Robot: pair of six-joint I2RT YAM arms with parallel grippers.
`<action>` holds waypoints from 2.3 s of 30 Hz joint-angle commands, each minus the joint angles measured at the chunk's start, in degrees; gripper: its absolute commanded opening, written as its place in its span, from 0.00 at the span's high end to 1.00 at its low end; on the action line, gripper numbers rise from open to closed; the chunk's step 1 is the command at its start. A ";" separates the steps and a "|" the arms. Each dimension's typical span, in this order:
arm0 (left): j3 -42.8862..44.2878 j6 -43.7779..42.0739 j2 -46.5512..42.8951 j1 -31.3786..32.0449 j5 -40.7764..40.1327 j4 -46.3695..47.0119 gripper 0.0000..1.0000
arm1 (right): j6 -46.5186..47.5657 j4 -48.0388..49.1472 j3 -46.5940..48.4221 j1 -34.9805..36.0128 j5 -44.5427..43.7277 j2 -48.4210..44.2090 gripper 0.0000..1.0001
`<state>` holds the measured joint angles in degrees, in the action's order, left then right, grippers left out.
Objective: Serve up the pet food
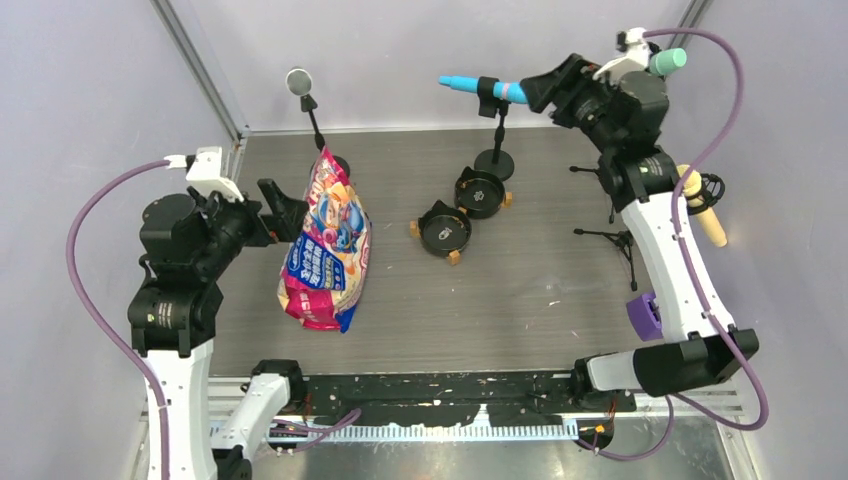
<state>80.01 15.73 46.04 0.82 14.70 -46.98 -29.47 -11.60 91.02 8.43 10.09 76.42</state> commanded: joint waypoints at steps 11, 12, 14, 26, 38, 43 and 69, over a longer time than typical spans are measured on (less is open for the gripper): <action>1.48 -8.77 11.23 2.80 -6.17 -14.79 0.09 | -4.77 -10.82 -0.18 9.75 3.38 8.86 0.35; 1.56 -9.41 11.70 2.91 -5.58 -15.12 0.12 | -4.61 -10.95 -0.55 10.33 4.05 9.07 0.36; 1.11 -10.27 12.23 3.91 -6.02 -15.87 0.20 | -3.91 -10.86 -1.75 11.51 3.12 9.24 0.36; -1.27 -8.26 8.39 10.06 -14.24 -23.53 0.49 | -3.14 -10.25 -2.79 14.69 2.55 12.36 0.39; -3.05 -3.83 6.78 12.01 -17.04 -22.60 1.00 | -3.49 -9.85 0.39 15.94 3.85 15.79 0.40; -2.04 4.40 5.49 12.02 -12.50 -17.87 1.00 | -5.27 -7.09 -0.28 16.76 3.94 14.99 0.39; 2.61 9.44 1.70 12.89 -18.87 -7.35 0.12 | -7.82 -6.28 1.96 27.47 -0.10 16.37 0.26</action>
<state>79.00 29.74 48.49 13.56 2.46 -58.35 -36.91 -18.57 89.71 33.80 11.51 92.95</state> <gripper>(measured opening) 0.865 0.719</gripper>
